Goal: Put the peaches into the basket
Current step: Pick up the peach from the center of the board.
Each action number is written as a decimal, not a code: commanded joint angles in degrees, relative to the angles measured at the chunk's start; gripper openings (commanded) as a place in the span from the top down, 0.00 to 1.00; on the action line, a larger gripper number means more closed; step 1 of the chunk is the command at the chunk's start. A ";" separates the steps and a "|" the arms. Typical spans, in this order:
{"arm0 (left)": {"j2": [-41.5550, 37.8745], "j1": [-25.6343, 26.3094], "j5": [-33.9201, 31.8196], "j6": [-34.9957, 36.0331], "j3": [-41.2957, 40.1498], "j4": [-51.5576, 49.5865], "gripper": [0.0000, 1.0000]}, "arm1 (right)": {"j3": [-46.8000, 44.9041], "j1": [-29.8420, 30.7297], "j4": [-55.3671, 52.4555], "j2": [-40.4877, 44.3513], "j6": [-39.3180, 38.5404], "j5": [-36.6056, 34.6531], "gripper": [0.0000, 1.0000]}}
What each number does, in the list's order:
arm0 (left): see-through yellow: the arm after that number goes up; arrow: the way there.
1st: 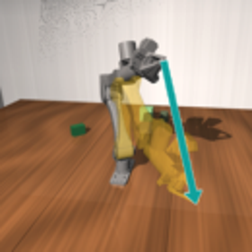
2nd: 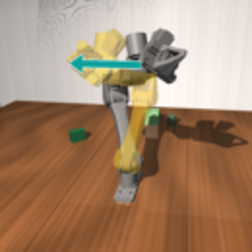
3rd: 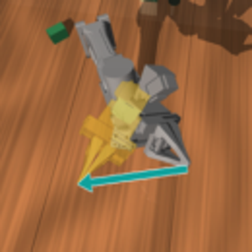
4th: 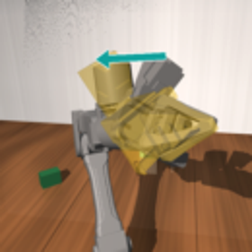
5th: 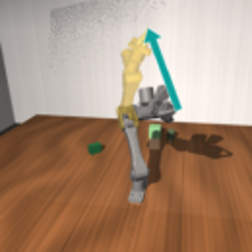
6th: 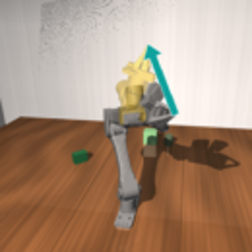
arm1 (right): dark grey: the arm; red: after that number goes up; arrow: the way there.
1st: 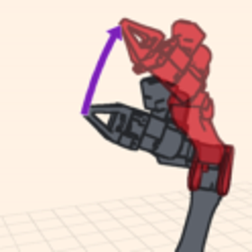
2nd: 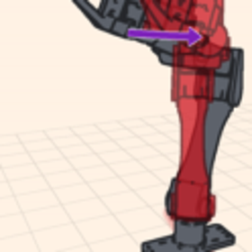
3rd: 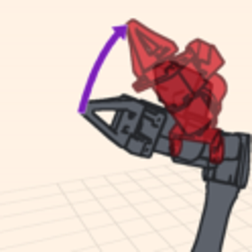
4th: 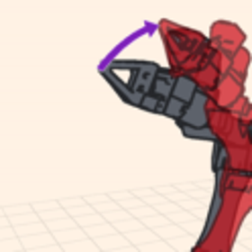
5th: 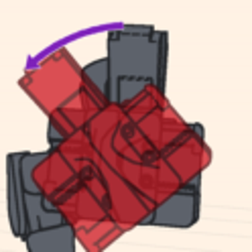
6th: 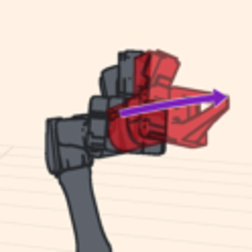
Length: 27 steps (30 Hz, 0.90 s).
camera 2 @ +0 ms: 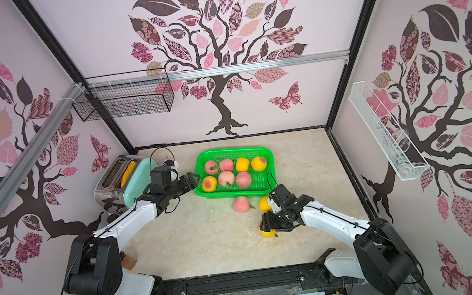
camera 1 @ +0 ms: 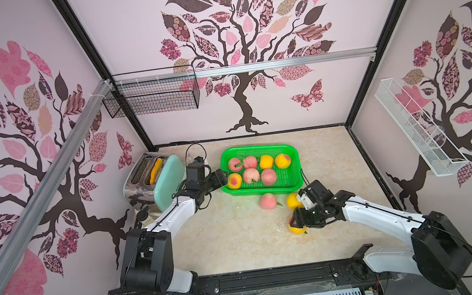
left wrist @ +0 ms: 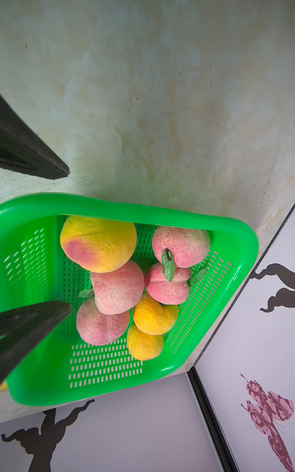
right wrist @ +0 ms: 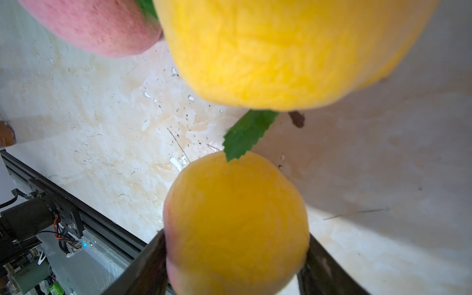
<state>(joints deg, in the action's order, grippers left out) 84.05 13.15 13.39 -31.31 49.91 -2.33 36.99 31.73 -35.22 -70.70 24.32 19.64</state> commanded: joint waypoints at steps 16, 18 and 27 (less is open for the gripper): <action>-1.66 -0.18 0.36 0.60 -0.03 0.95 0.21 | 2.59 0.53 -1.48 1.80 -1.62 -0.25 0.51; -1.86 -0.22 0.41 0.58 -0.32 1.27 0.21 | 2.64 0.53 -1.32 2.23 -1.97 -0.72 0.51; -2.30 -0.22 0.15 0.38 -0.42 0.84 0.21 | 7.29 0.53 -5.96 4.78 -3.95 -2.08 0.51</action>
<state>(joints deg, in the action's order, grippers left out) 83.33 13.13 13.43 -31.33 49.91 -2.15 41.80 31.73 -38.96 -67.72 21.74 19.16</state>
